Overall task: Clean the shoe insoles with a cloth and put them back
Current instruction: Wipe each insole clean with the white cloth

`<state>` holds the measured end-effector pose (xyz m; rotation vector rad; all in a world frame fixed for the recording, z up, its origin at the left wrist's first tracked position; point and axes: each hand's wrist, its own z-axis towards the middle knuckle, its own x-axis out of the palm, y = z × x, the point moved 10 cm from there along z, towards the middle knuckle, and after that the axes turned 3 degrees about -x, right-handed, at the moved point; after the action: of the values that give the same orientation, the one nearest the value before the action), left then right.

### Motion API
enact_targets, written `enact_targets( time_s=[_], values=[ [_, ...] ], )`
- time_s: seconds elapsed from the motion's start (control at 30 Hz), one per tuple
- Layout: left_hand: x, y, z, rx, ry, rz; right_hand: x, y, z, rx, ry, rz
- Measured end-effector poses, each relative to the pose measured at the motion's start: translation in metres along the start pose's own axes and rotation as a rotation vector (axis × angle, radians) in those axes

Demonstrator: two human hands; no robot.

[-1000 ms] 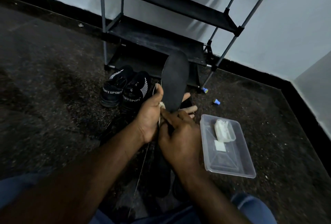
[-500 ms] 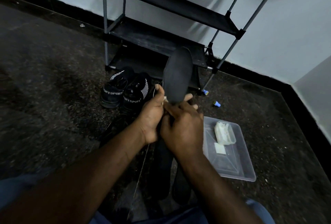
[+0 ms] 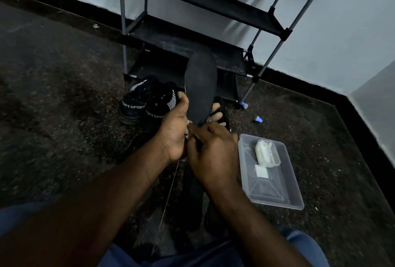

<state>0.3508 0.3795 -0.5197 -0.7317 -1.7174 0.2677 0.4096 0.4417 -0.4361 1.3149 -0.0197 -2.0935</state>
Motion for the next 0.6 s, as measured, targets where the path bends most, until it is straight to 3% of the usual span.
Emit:
enact_targets(
  time_s=[0.13,0.27,0.43,0.6],
  values=[
    [0.003,0.004,-0.001,-0.049,0.034,0.088,-0.002,-0.015,0.031,0.008,-0.04,-0.188],
    [0.005,0.004,0.001,-0.053,0.016,0.004,-0.016,-0.026,0.058,-0.024,-0.122,-0.303],
    [0.009,-0.002,0.001,-0.008,0.026,-0.033,-0.037,-0.043,0.089,-0.002,-0.185,-0.312],
    [0.007,-0.004,0.0,-0.036,0.068,-0.072,-0.023,-0.038,0.068,-0.035,-0.086,-0.267]
  ],
)
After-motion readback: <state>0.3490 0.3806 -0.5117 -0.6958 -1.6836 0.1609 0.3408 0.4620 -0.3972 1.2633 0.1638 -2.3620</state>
